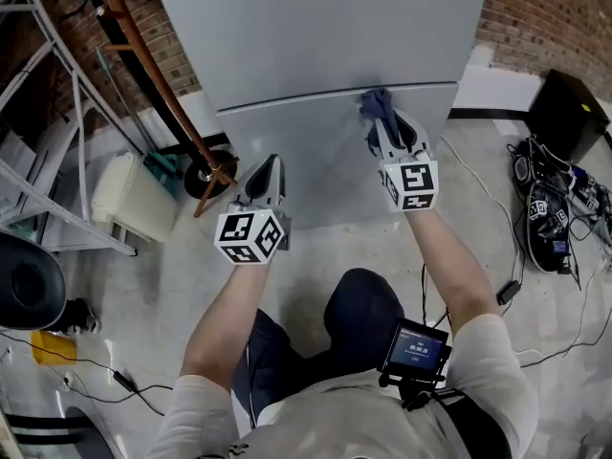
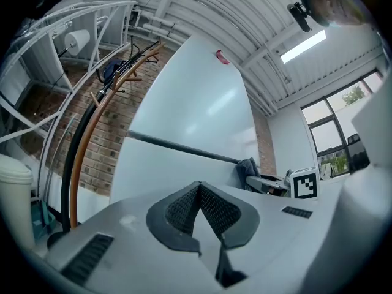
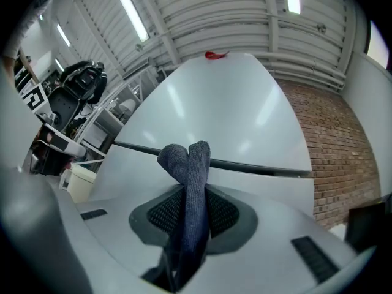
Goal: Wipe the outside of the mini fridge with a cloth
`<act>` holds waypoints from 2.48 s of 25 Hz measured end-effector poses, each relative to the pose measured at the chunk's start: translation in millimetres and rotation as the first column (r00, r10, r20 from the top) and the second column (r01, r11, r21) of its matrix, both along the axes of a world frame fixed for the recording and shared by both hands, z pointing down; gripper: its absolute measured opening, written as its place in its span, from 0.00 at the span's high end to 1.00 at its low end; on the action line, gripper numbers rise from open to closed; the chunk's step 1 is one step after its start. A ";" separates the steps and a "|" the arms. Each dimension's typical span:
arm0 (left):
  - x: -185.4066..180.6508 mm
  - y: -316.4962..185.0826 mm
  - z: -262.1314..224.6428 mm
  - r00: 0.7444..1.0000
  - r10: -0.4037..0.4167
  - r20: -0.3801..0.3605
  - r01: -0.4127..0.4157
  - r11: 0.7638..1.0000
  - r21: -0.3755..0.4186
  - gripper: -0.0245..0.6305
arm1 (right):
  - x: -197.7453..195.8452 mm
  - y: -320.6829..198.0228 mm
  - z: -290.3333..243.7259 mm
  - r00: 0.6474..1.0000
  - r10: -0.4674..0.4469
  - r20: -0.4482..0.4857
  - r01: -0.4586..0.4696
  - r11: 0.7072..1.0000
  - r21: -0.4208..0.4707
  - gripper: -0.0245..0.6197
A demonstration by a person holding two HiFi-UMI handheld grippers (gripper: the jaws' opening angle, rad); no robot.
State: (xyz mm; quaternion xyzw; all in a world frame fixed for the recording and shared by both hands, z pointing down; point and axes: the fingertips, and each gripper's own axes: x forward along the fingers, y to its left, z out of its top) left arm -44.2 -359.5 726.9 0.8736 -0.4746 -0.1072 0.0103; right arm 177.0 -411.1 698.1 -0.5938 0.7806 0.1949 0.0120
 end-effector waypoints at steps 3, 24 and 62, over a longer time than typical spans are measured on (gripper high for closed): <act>11.2 -0.1 -0.1 1.000 0.012 0.006 -0.012 1.000 0.000 0.96 | 29.8 -0.9 0.4 0.999 0.040 0.017 -0.040 0.999 -0.001 0.83; 5.9 3.3 4.3 0.999 -0.028 0.019 0.028 1.000 -0.005 0.96 | 101.7 -1.0 2.0 0.982 0.163 0.095 -0.162 0.987 -0.024 0.83; -238.5 59.8 36.9 0.928 -0.371 0.028 0.372 0.926 -0.057 0.96 | -313.0 -11.2 67.8 0.925 -0.358 -0.125 0.346 0.932 -0.109 0.83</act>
